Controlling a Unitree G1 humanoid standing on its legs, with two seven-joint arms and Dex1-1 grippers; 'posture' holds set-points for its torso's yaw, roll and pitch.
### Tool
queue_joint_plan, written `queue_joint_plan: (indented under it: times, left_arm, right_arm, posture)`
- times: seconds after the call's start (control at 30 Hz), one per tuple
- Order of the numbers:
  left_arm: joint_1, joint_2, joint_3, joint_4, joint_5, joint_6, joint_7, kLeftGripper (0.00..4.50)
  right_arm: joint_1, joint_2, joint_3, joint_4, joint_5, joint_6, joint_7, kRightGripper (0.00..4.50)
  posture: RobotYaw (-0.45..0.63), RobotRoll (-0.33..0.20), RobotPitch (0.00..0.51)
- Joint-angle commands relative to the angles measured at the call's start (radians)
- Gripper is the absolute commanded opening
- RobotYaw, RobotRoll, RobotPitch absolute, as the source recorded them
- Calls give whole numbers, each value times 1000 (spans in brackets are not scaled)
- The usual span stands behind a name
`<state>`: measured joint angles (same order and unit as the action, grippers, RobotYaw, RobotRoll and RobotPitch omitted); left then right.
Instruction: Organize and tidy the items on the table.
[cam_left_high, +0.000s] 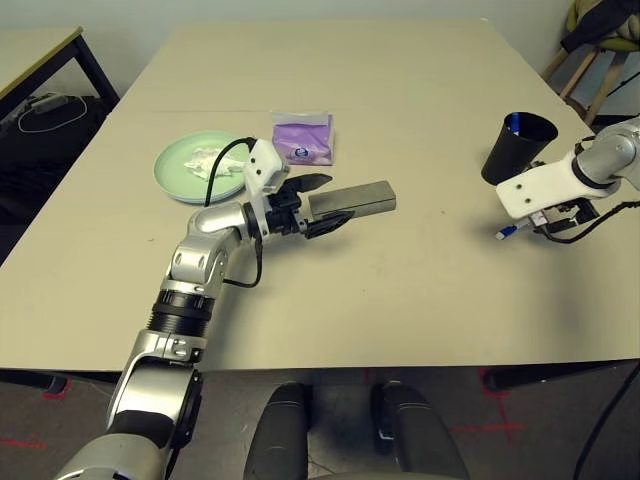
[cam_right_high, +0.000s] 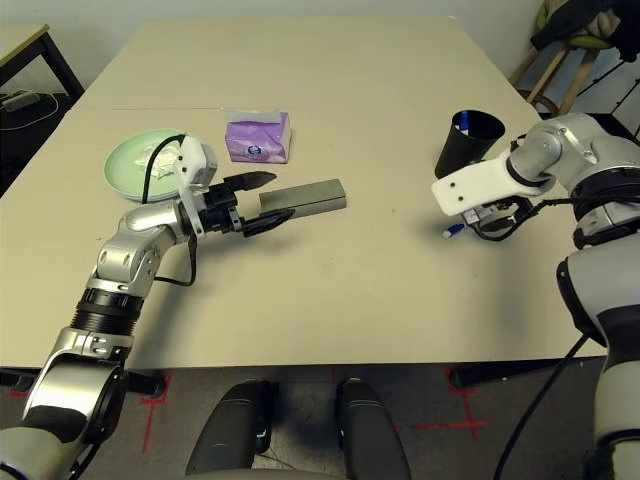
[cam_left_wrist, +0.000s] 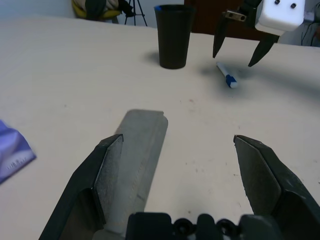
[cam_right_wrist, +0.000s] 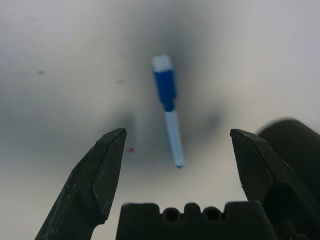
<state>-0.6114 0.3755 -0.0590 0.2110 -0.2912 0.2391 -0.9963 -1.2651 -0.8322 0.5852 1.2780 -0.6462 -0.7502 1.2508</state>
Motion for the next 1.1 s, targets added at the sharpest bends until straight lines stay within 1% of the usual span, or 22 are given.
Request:
queue_joint_plan:
  times: [0.03, 0.2, 0.53, 0.7, 0.77, 0.9, 1.1]
  left_arm:
    - [26, 10, -7, -42, -5, 17, 8, 4500]
    - [49, 14, -4, -79, -13, 38, 18, 4500]
    - [84, 17, 3, -129, -21, 66, 43, 4500]
    - [96, 26, 4, -151, -29, 79, 54, 4500]
    - [96, 29, 4, -151, -31, 80, 58, 4500]
    - [95, 28, 3, -151, -32, 81, 64, 4500]
    - [95, 29, 4, -153, -34, 81, 71, 4500]
  right_arm:
    - [-7, 3, -16, 25, 20, -12, 76, 4476]
    - [-17, 4, -22, 35, 19, -29, 90, 4476]
    - [-53, 27, 21, 50, -53, -42, 20, 4476]
    - [-57, 30, 39, 58, -73, -58, 19, 4476]
    - [-60, 30, 54, 61, -92, -72, 23, 4476]
    - [-61, 30, 86, 62, -139, -96, -44, 4476]
    - [-55, 37, 96, 72, -162, -121, -82, 4476]
  posture:
    - [201, 0, 168]
    - [211, 0, 190]
    - [245, 0, 225]
    - [253, 0, 236]
    - [255, 0, 236]
    - [257, 0, 236]
    - [265, 0, 234]
